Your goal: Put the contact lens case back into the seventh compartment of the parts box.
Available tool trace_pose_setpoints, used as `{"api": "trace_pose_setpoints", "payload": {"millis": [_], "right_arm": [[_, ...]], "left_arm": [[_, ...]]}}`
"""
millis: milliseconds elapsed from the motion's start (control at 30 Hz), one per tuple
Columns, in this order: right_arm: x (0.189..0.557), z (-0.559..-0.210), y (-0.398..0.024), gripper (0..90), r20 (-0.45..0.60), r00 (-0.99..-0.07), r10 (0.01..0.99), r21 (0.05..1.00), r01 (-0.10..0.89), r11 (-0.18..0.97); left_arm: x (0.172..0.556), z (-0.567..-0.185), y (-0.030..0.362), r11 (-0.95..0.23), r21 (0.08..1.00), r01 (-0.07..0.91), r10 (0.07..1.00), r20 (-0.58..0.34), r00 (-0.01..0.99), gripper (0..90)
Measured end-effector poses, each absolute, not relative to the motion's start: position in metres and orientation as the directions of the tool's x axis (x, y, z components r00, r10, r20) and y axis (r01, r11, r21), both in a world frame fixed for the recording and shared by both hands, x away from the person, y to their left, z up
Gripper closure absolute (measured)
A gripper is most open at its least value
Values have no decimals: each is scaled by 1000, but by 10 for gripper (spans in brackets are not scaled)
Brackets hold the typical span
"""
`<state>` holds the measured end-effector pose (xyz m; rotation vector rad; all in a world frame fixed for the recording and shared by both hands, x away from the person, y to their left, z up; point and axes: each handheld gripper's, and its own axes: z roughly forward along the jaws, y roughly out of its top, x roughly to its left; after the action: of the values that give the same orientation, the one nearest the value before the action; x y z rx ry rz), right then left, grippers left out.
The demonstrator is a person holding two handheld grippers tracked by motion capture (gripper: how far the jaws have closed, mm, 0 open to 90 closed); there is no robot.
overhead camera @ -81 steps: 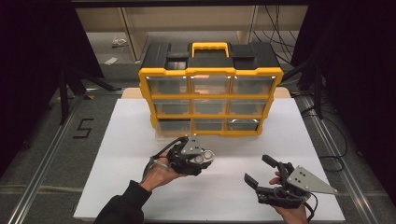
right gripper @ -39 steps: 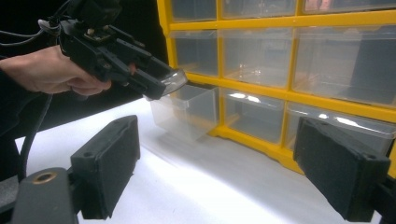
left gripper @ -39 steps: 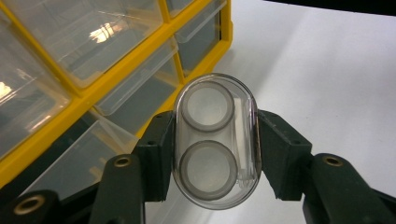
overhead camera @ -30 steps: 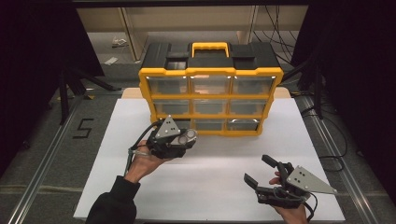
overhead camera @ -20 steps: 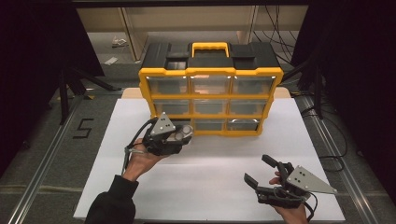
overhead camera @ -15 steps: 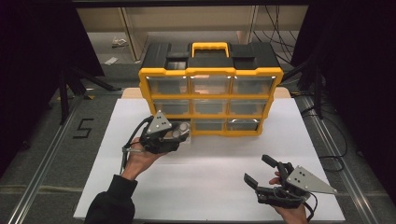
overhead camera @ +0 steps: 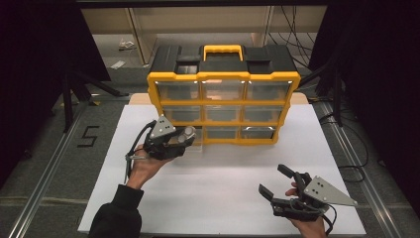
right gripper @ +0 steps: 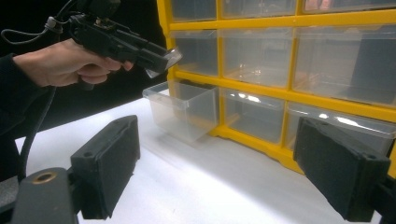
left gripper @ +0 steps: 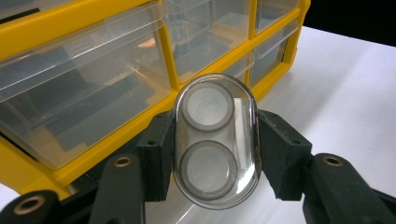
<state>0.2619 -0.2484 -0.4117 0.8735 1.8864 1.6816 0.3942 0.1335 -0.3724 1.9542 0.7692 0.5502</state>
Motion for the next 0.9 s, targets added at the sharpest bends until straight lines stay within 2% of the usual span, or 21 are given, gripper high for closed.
{"api": "trace_pose_setpoints", "payload": {"millis": [900], "right_arm": [[262,-412,-248,155,70,-691,719,987,152,50]], "left_arm": [[411,-382,140,-352,878,323,743,52,667,491]]}}
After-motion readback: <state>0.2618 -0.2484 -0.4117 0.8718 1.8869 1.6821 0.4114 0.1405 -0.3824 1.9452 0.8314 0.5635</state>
